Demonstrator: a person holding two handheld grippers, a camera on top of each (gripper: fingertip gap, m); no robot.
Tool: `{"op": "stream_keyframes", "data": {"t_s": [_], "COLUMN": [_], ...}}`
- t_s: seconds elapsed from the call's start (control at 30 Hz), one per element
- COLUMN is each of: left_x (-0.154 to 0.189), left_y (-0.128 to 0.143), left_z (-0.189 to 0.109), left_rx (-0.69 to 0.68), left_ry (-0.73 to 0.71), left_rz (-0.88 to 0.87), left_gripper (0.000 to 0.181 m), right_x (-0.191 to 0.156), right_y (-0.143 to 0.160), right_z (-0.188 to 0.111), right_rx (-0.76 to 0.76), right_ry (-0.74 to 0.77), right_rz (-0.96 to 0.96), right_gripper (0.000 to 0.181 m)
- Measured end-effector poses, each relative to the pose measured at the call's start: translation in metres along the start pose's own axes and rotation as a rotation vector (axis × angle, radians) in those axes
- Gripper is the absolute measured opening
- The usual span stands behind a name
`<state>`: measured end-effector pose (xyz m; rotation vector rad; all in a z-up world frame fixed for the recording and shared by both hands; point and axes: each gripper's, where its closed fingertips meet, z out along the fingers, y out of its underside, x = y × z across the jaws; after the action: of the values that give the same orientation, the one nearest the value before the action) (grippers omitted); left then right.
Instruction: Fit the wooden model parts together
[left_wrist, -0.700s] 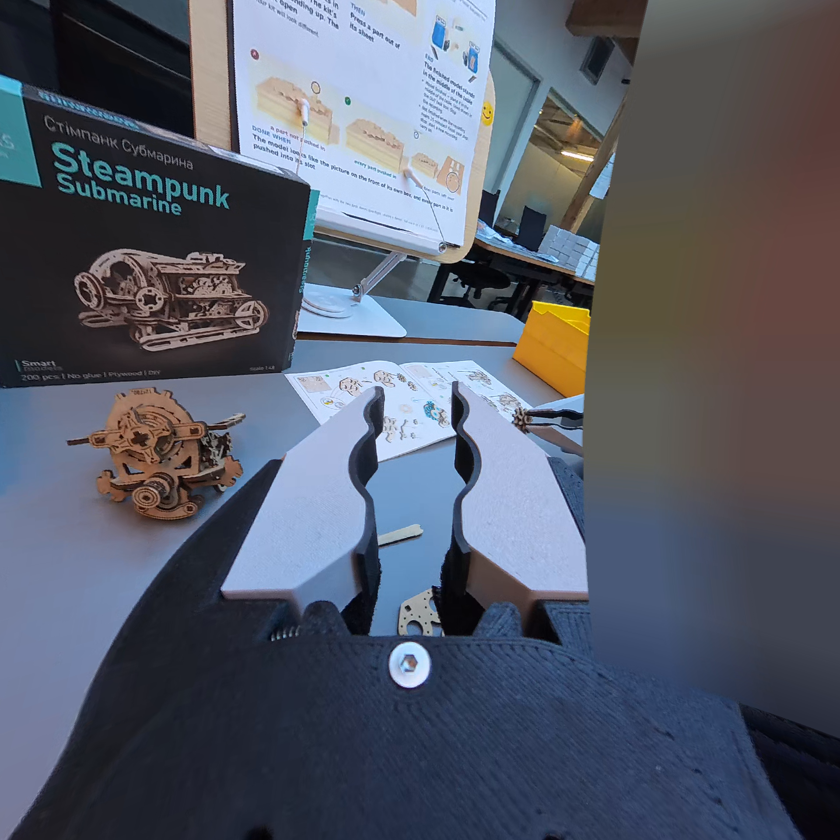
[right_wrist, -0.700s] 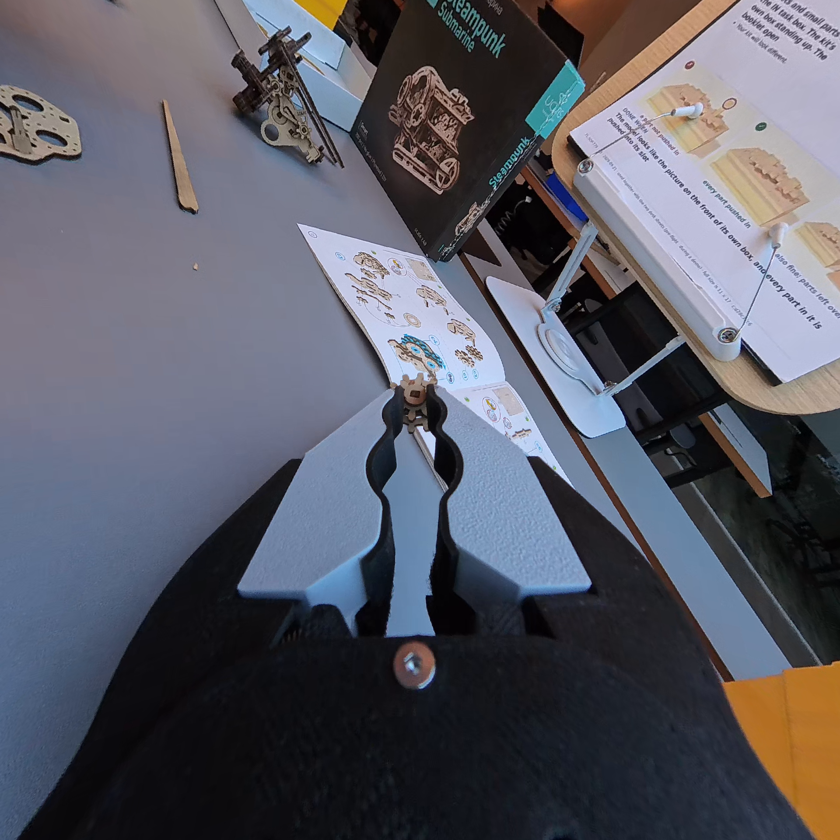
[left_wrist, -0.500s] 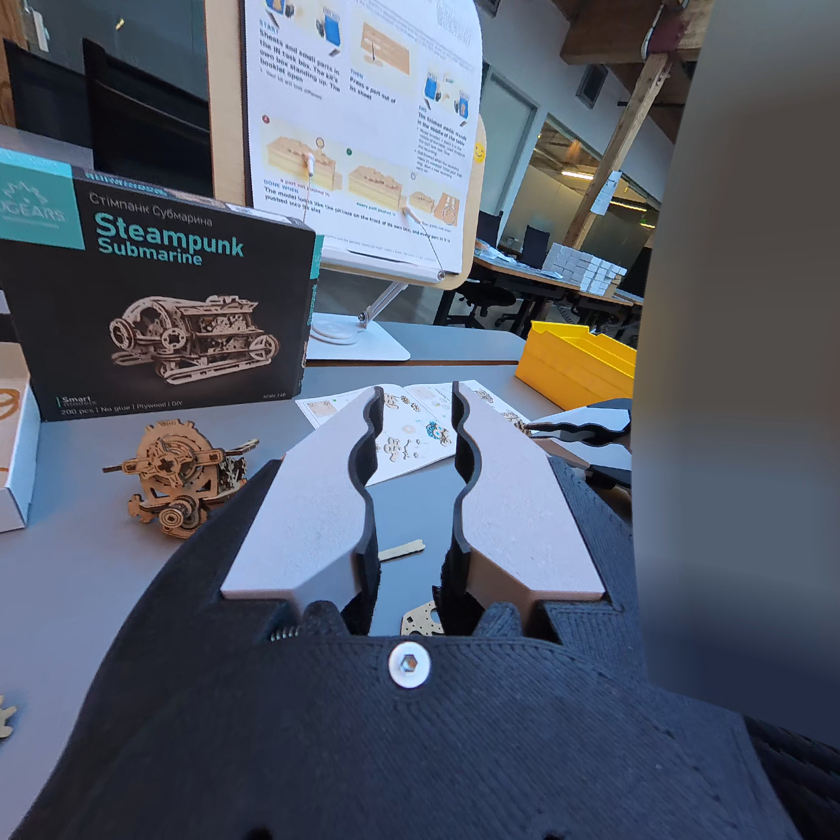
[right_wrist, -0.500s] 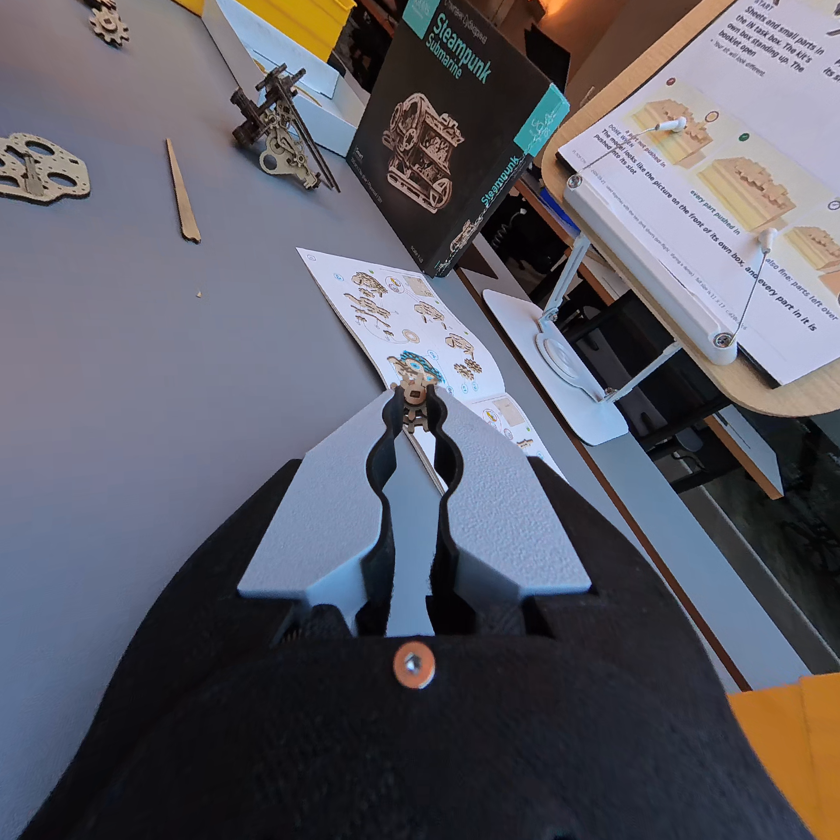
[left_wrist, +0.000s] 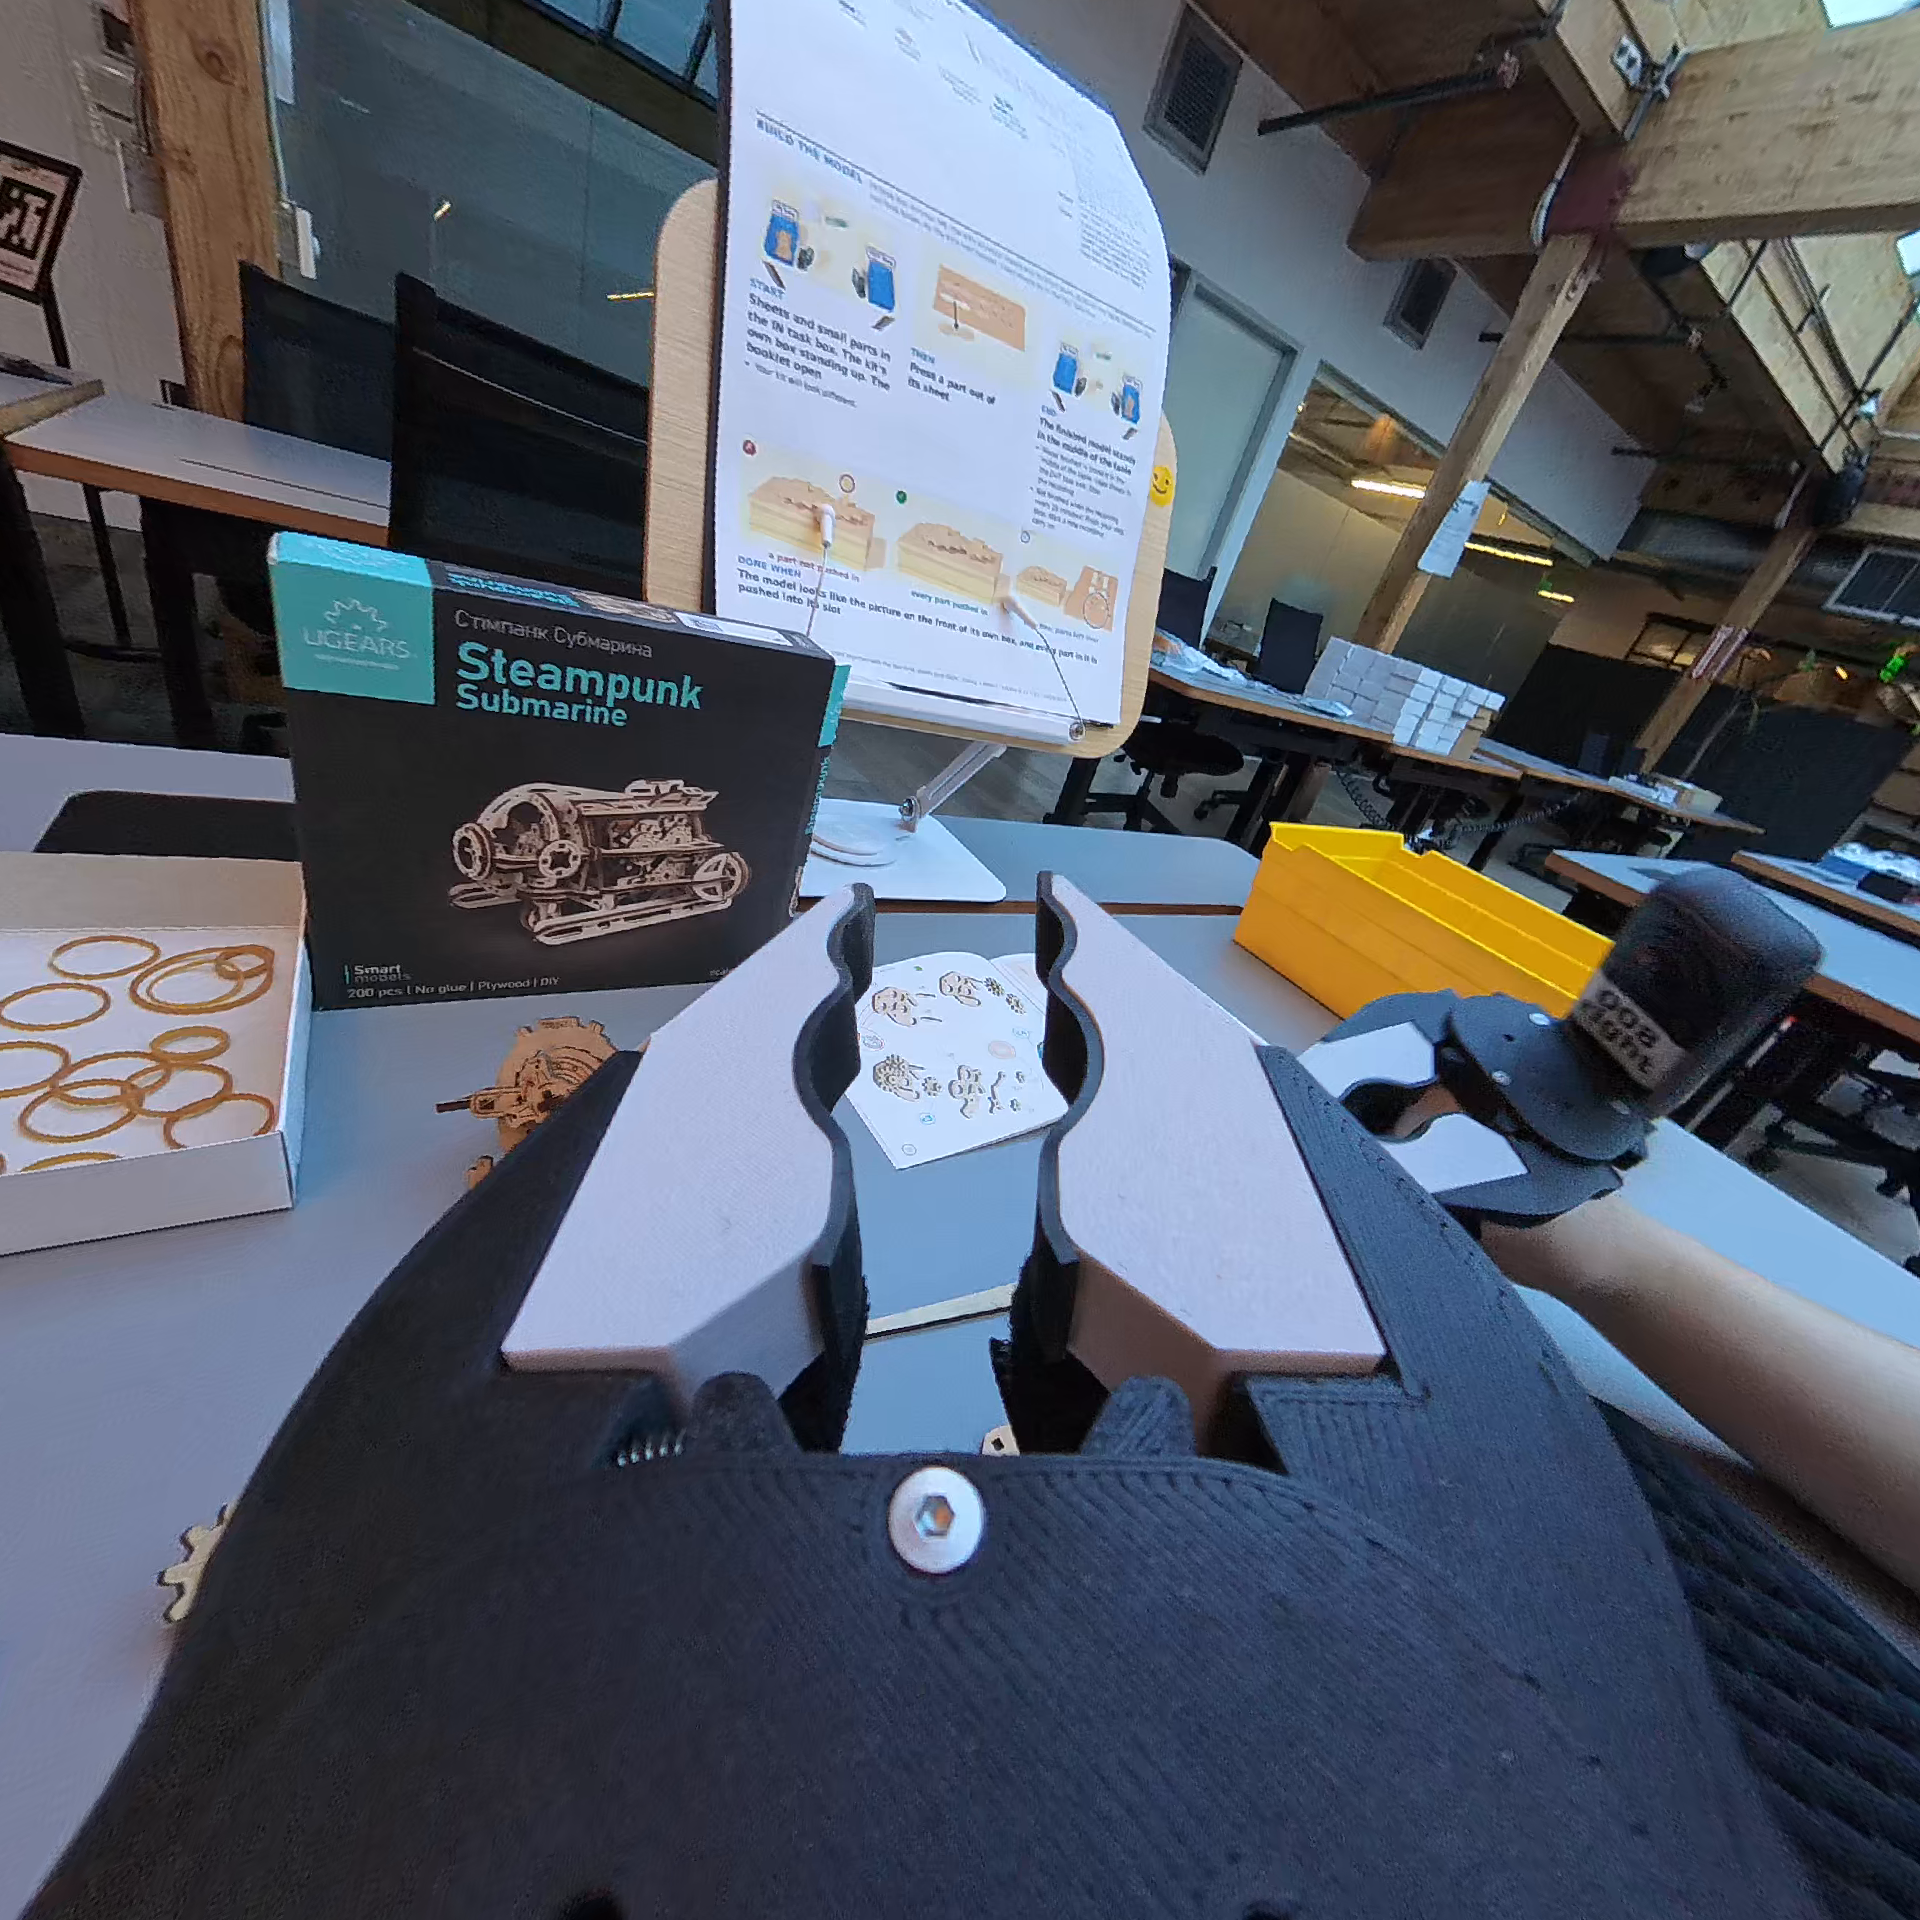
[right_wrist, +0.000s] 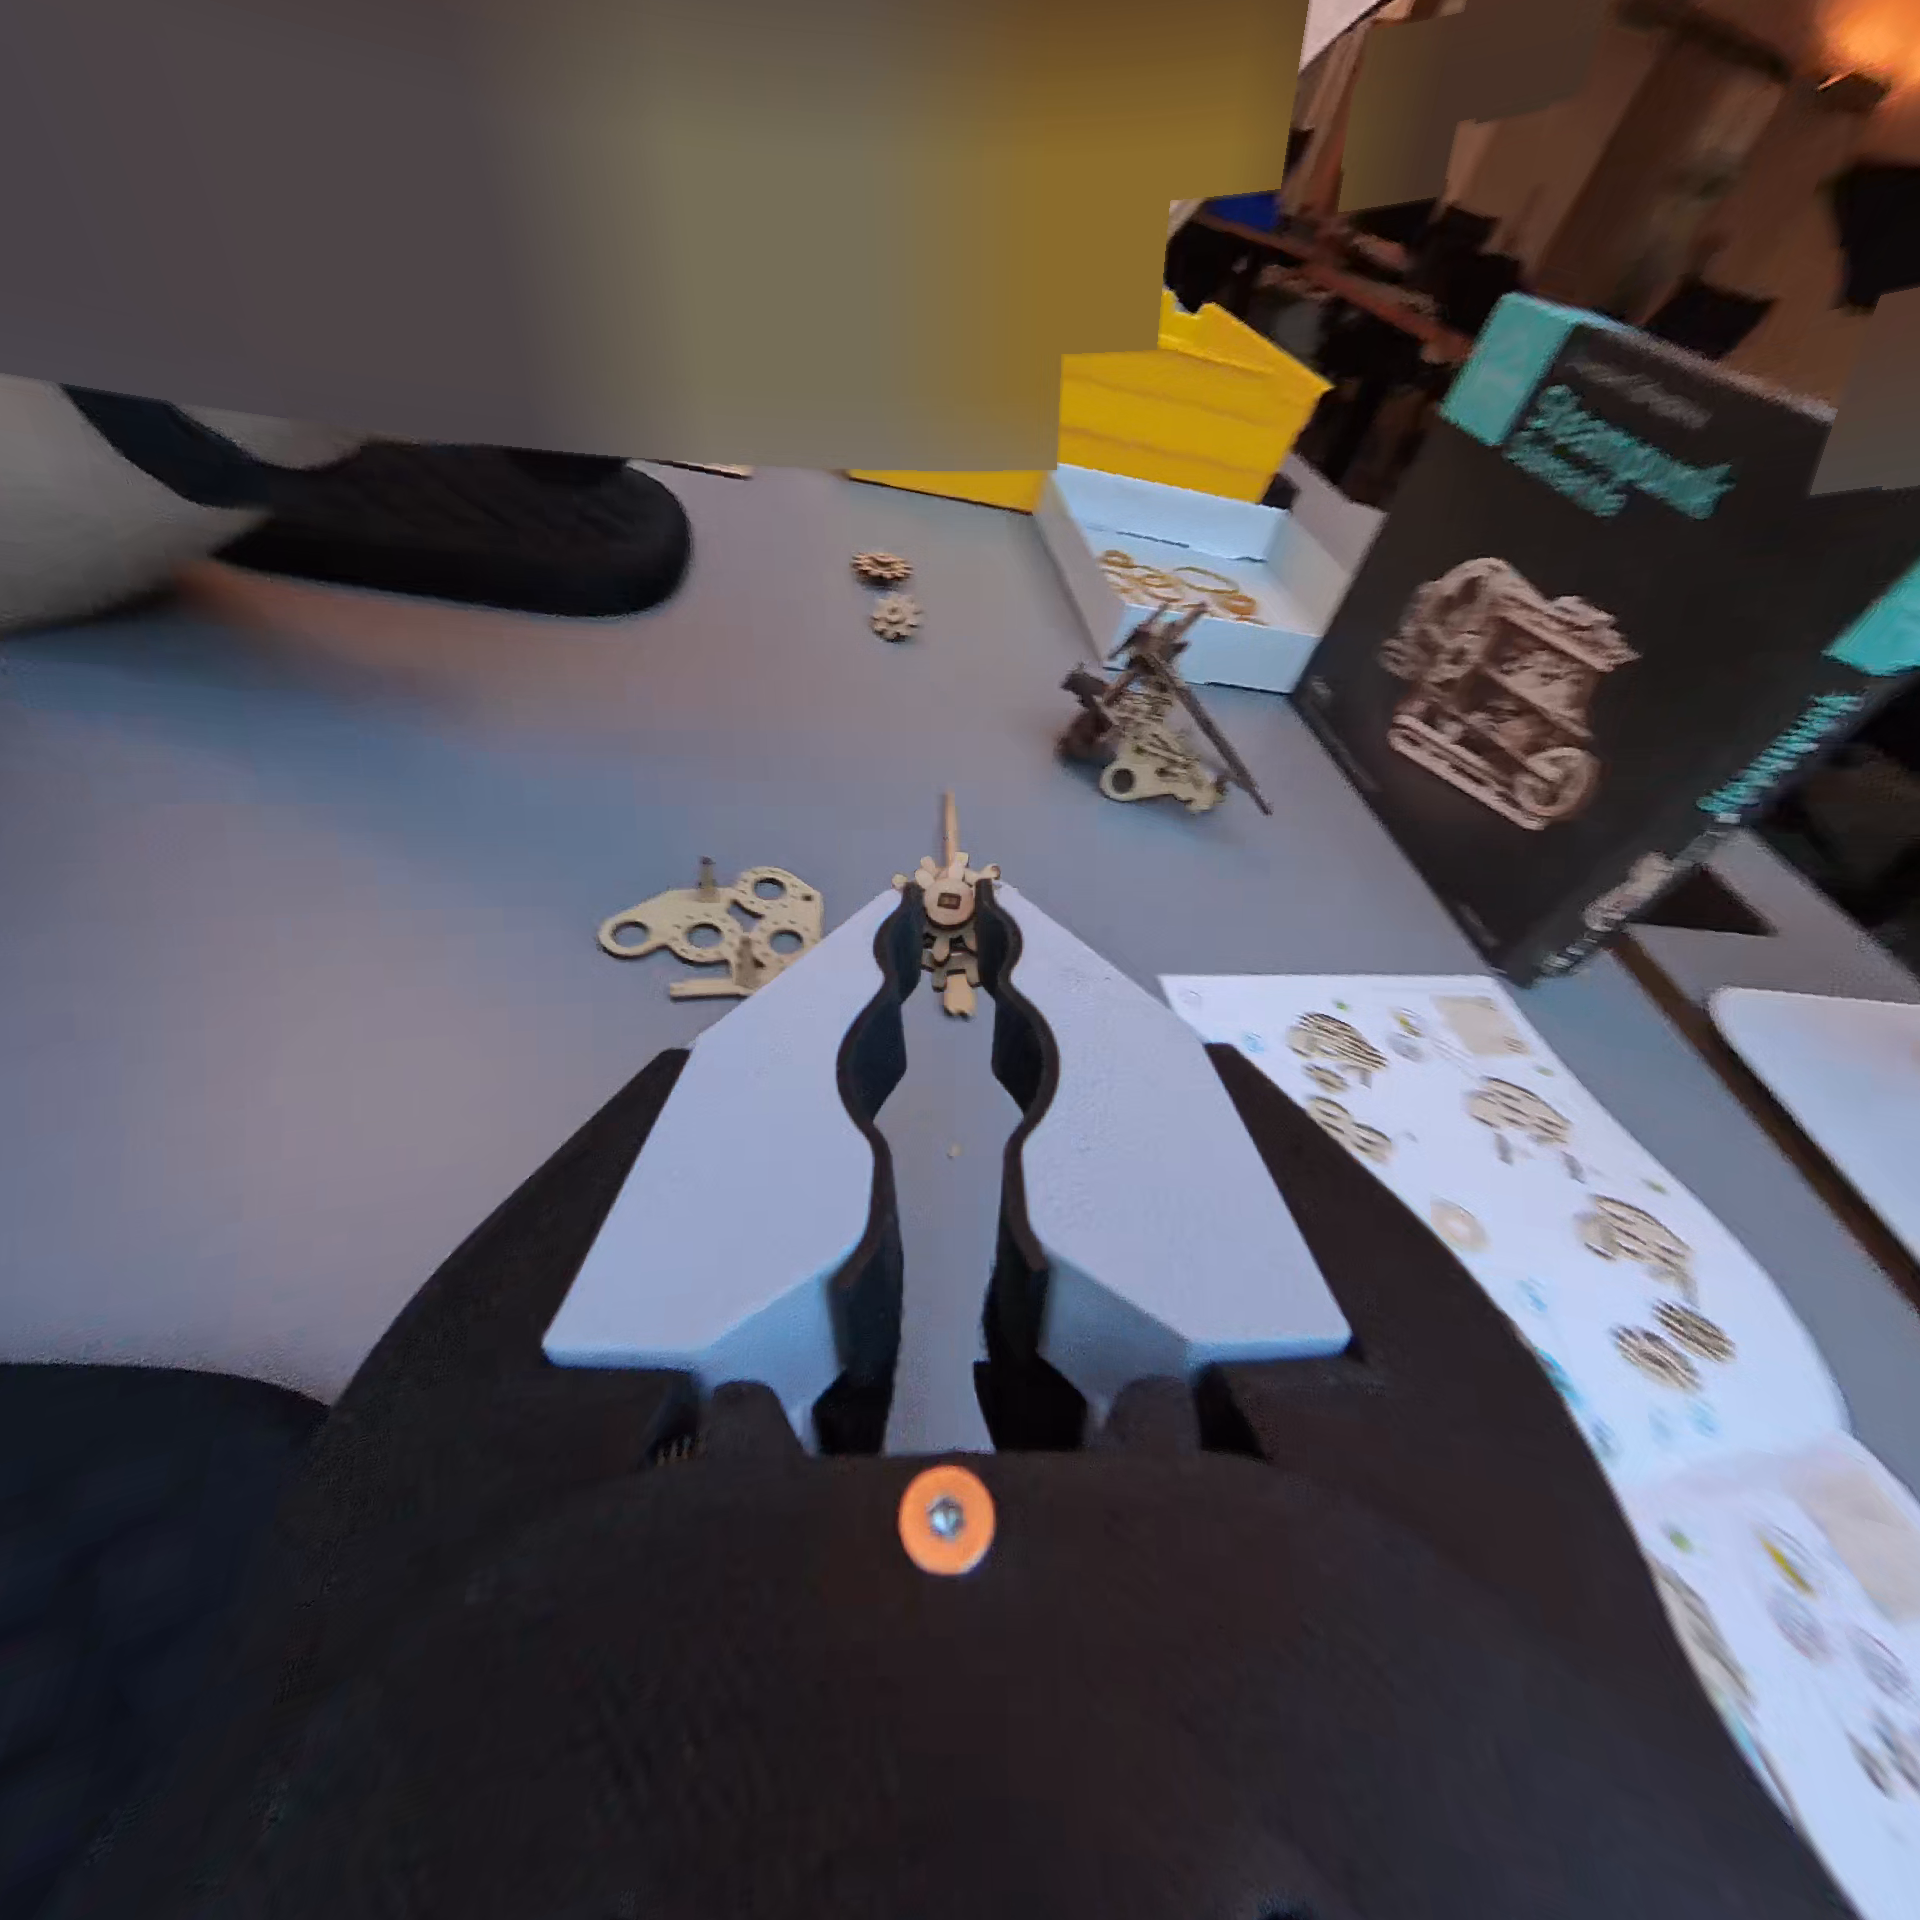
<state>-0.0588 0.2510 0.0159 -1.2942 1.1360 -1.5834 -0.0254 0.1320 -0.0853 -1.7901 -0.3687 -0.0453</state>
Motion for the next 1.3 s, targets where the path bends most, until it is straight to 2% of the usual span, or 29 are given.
{"op": "stream_keyframes", "data": {"t_s": [0.13, 0.23, 0.53, 0.9, 1.3], "left_x": [-0.004, -0.006, -0.001, 0.0, 0.002], "left_y": [-0.004, -0.004, -0.003, -0.005, -0.005], "left_z": [-0.003, -0.003, -0.003, -0.005, -0.004], "left_rx": [0.009, 0.002, -0.007, 0.0, -0.005], "left_ry": [-0.011, -0.03, -0.005, -0.001, 0.006], "left_rz": [-0.006, 0.015, -0.002, -0.003, -0.002], "left_gripper": [0.029, 0.029, 0.029, 0.029, 0.029], "right_x": [-0.023, -0.033, -0.044, -0.045, -0.049], "right_y": [0.001, 0.013, 0.03, 0.041, 0.044], "right_z": [0.036, 0.051, 0.062, 0.066, 0.067], "right_rx": [-0.089, -0.217, -0.383, -0.393, -0.406], "right_ry": [-0.228, -0.288, -0.29, -0.33, -0.322], "right_rz": [0.128, 0.193, 0.208, 0.332, 0.224], "right_gripper": [0.008, 0.008, 0.008, 0.008, 0.009]}}
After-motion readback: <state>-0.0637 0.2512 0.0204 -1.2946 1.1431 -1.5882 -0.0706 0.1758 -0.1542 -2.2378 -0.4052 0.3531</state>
